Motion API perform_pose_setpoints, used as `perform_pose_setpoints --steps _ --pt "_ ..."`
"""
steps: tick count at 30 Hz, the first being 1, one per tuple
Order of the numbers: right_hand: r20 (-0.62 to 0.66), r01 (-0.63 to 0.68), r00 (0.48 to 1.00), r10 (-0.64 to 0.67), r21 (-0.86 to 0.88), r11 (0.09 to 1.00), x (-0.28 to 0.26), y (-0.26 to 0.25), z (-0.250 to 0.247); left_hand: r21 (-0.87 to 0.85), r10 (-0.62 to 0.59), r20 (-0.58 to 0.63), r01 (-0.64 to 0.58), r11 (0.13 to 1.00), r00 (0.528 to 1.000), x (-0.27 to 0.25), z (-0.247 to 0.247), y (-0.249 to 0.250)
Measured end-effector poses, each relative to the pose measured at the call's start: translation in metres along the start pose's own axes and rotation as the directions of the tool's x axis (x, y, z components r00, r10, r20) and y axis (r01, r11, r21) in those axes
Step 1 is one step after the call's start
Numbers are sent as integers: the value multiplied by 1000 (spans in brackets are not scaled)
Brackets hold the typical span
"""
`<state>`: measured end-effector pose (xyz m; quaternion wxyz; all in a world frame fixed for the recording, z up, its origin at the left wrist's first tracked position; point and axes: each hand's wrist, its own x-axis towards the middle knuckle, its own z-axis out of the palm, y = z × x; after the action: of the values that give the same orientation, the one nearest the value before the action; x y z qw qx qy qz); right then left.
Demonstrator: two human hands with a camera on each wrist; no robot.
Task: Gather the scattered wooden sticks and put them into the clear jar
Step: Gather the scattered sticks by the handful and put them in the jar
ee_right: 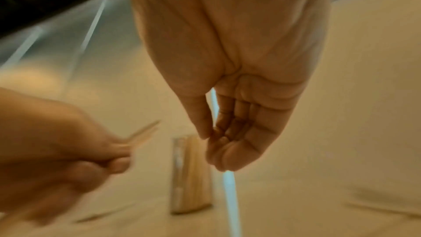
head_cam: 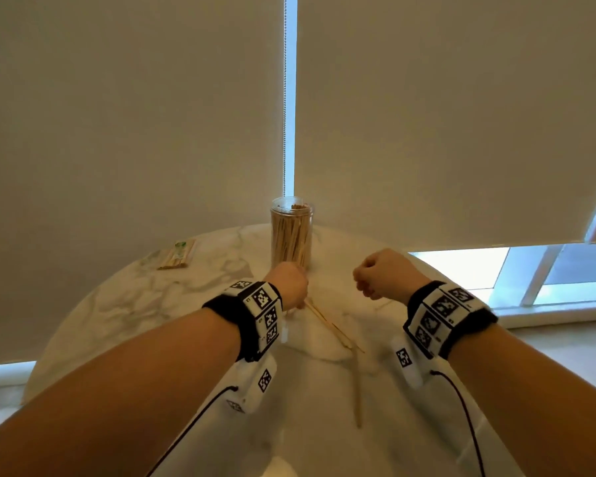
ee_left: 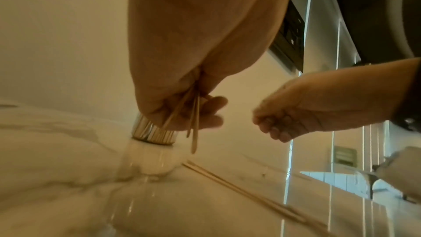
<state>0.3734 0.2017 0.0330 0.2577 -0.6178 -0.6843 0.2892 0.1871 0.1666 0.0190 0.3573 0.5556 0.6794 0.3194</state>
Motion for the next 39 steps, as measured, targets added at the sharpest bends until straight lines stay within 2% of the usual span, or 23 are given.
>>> perform_pose_setpoints --steps 1,2,3,5,7,11,14,18,22,26,32,39 --pt "-41 -81 996 78 -76 994 11 14 -9 88 -39 17 37 995 999 1 3 1" --pt "-78 -165 985 154 -157 974 21 27 -17 245 -52 53 37 969 997 2 5 4" --pt "-104 -199 979 177 -274 941 29 39 -23 355 -61 63 34 934 996 -1 7 6" --pt "-92 -214 977 193 -460 862 43 60 -32 398 -114 40 89 913 993 9 14 9" --pt "-35 -184 978 205 -602 777 55 76 -37 545 -105 54 58 836 993 18 21 6" --pt "-54 -220 970 238 -612 759 68 85 -36 714 -119 94 17 700 988 32 38 1" --pt "-5 -177 977 215 -590 788 70 77 -30 785 -103 113 -25 619 988 34 45 3" --pt "43 -114 979 201 -702 703 61 54 -14 836 -49 150 -100 540 987 35 38 9" --pt "32 -60 992 121 -728 683 43 37 3 880 -80 93 -44 474 992 36 27 -6" --pt "55 -30 992 110 -763 646 23 30 18 874 -106 100 -36 484 989 19 13 -10" --pt "163 33 976 147 -770 637 -22 13 36 874 -84 107 -53 484 991 -31 -6 -20" --pt "226 13 964 140 -566 825 -66 -5 40 811 -74 64 -9 585 995 -56 -21 -38"
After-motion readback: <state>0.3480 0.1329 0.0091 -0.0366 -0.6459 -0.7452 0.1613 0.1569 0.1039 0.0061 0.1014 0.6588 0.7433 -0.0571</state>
